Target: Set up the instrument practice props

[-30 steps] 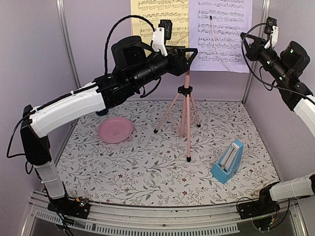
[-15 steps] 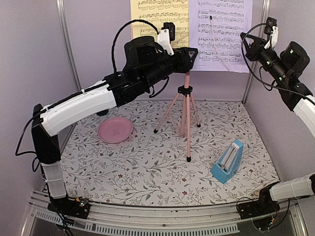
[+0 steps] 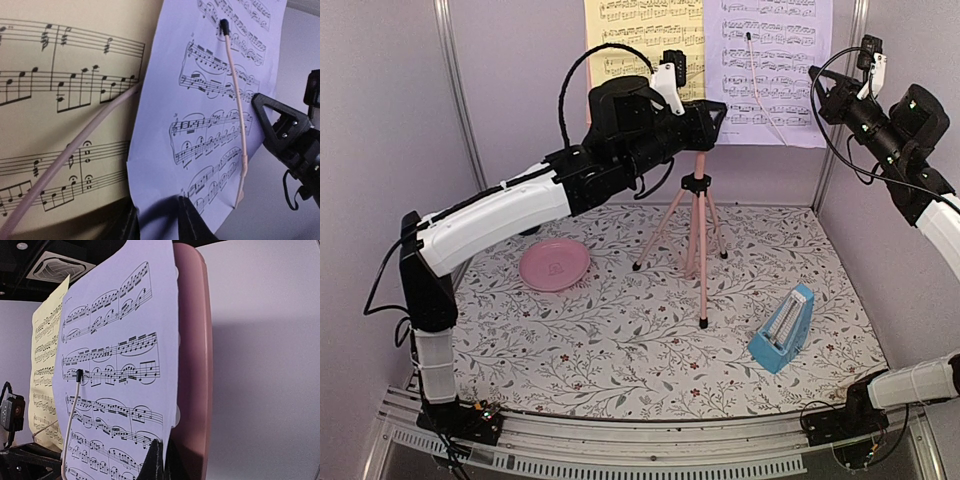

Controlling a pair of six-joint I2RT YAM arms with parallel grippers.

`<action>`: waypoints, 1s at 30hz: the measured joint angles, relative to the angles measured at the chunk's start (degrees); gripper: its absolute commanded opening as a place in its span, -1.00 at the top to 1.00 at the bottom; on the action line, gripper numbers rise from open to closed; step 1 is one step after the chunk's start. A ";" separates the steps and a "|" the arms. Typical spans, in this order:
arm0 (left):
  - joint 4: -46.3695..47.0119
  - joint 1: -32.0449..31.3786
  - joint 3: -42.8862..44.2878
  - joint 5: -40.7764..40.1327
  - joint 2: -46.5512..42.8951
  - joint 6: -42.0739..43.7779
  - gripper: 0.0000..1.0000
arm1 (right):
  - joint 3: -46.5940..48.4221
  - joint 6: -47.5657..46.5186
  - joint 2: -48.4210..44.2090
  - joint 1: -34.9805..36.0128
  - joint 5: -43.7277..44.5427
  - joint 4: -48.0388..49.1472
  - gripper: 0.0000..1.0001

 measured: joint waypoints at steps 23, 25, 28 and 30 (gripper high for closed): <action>0.15 -0.11 2.86 -0.52 0.81 4.02 1.00 | 0.00 -0.68 0.02 0.00 0.22 0.98 1.00; 0.20 -0.09 3.69 -0.63 1.05 4.52 1.00 | 0.04 -0.85 0.04 0.00 0.33 1.18 1.00; 0.37 -0.09 4.72 -0.79 1.33 5.31 1.00 | 0.76 -1.11 0.61 0.00 0.46 1.31 1.00; 0.61 -0.07 5.44 -0.87 1.73 5.75 1.00 | 1.53 -1.33 1.29 0.00 0.48 1.46 1.00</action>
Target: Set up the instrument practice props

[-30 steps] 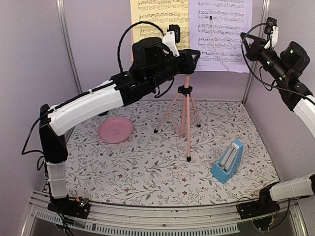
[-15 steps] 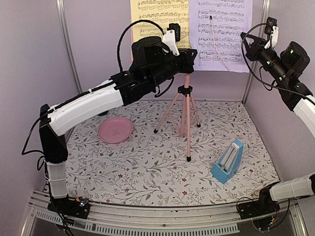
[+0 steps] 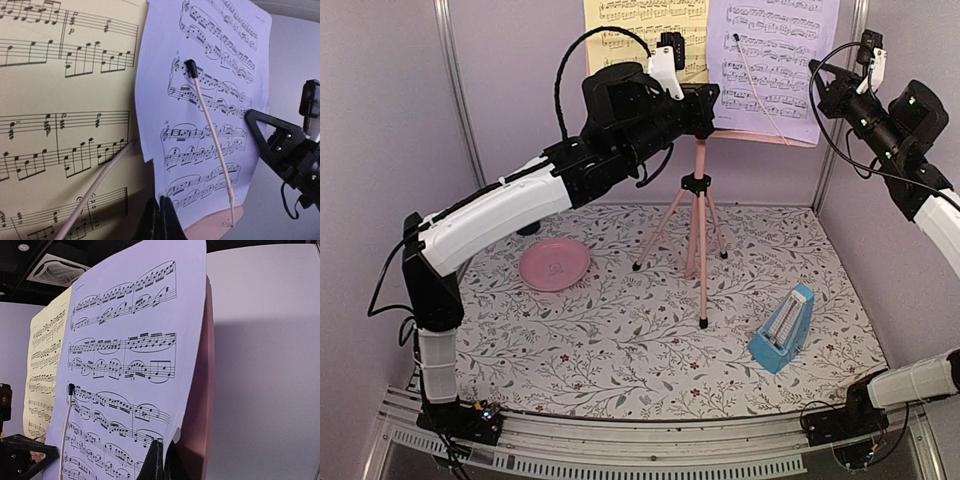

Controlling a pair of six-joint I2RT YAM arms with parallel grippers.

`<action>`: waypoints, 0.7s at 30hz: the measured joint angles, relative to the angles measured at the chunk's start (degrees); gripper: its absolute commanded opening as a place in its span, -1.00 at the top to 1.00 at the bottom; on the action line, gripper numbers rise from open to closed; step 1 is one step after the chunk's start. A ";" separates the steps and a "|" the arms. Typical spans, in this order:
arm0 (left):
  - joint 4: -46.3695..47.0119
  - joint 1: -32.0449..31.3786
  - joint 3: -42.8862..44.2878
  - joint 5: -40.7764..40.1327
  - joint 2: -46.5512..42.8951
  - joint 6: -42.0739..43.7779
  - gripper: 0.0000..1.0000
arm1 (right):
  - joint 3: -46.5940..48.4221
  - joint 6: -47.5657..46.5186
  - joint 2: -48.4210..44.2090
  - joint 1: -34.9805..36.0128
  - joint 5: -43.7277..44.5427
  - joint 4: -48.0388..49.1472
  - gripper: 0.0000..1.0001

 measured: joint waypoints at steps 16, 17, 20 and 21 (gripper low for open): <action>1.11 -0.02 0.13 -1.01 1.03 2.64 0.40 | 1.20 -2.10 1.09 0.00 0.37 1.09 0.32; 1.25 -0.09 -0.37 -1.16 0.81 2.97 0.32 | 1.22 -2.36 1.09 0.00 0.42 1.11 0.24; 1.79 -0.61 -3.04 -2.36 -0.31 4.13 0.12 | 1.25 -2.60 0.94 0.00 0.42 1.14 -0.03; 2.05 -0.87 -4.07 -2.64 -0.85 4.46 0.04 | 1.25 -2.64 0.81 0.00 0.46 1.11 -0.12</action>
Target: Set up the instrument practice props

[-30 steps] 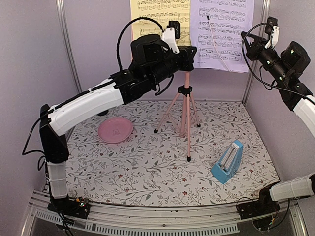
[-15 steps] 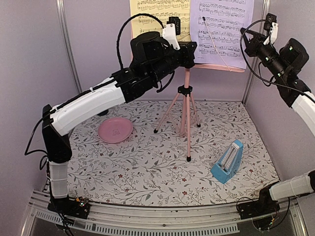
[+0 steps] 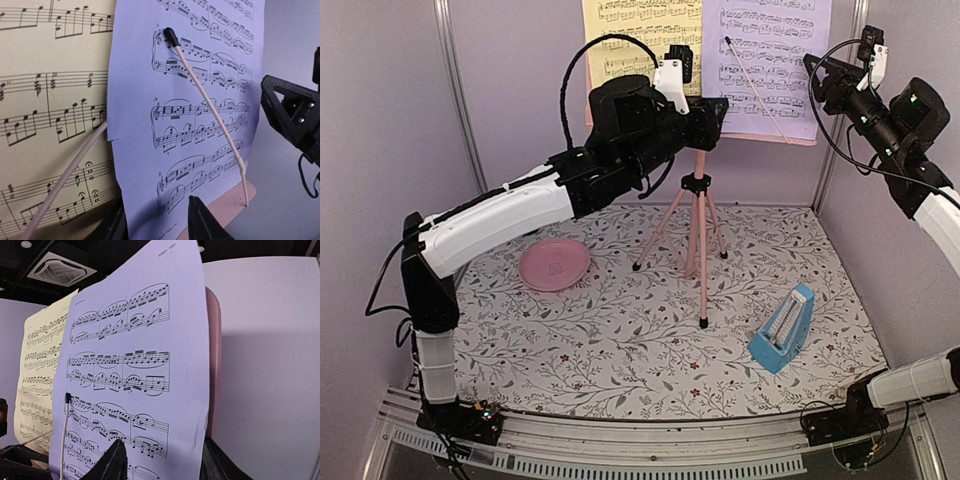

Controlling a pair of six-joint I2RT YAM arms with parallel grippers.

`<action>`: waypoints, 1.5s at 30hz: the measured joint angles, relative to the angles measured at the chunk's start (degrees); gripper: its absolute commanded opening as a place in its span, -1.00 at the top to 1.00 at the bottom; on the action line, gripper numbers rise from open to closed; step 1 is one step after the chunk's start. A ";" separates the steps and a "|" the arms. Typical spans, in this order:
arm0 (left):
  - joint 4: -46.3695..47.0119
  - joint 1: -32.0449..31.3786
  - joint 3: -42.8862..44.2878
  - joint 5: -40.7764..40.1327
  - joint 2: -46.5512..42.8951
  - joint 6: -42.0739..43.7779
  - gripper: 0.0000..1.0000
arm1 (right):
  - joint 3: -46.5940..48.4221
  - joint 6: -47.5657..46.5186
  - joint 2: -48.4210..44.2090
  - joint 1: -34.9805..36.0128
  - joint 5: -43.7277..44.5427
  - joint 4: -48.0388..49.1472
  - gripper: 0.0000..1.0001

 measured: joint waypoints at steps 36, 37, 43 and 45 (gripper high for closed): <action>4.55 -2.97 -36.41 -2.43 -24.76 4.39 -0.99 | 2.49 -2.67 -6.25 0.00 -0.76 -13.84 -0.98; 4.63 -2.97 -37.64 -2.34 -25.64 4.52 -0.99 | 2.54 -2.67 -6.51 0.00 -1.44 -14.49 -0.98; 5.09 -2.36 -43.34 -1.20 -28.96 3.21 -0.99 | 0.28 -1.92 -10.78 0.00 -4.50 -19.82 -0.98; 5.05 -1.92 -45.05 -0.50 -29.51 2.03 -0.98 | -0.70 -1.66 -12.48 0.00 -4.81 -21.49 -0.98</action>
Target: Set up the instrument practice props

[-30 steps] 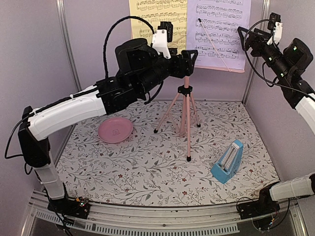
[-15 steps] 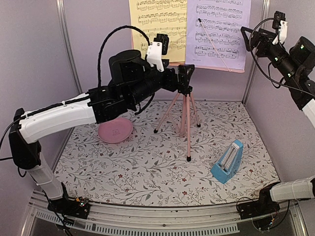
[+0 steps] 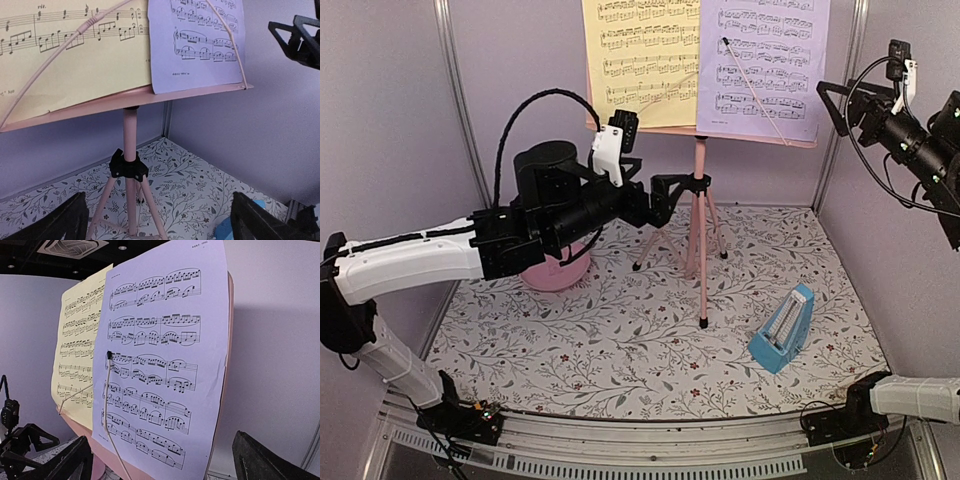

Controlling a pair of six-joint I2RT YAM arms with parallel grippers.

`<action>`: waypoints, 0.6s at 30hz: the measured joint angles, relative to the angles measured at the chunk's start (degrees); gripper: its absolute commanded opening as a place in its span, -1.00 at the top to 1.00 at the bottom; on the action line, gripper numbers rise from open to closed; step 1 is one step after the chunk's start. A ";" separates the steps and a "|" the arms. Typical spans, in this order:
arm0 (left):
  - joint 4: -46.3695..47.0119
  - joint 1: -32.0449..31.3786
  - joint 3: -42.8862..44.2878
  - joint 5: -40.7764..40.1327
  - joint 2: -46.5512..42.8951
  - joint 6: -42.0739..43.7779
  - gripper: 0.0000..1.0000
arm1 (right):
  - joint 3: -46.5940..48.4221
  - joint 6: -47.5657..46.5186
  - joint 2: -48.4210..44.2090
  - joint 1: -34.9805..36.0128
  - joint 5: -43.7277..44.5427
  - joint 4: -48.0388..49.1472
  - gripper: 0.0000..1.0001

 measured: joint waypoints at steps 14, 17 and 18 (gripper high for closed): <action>1.03 4.79 -13.92 6.14 -1.53 -5.92 -0.98 | -18.21 5.29 -7.74 0.00 -0.83 -8.31 -0.98; 1.70 4.85 -15.61 7.28 -1.51 -6.45 -0.98 | -22.43 6.75 -7.82 -0.02 -1.22 -11.06 -0.98; 1.81 4.87 -15.91 7.48 -1.51 -6.60 -0.99 | -23.45 7.23 -7.85 0.00 -1.49 -12.17 -0.99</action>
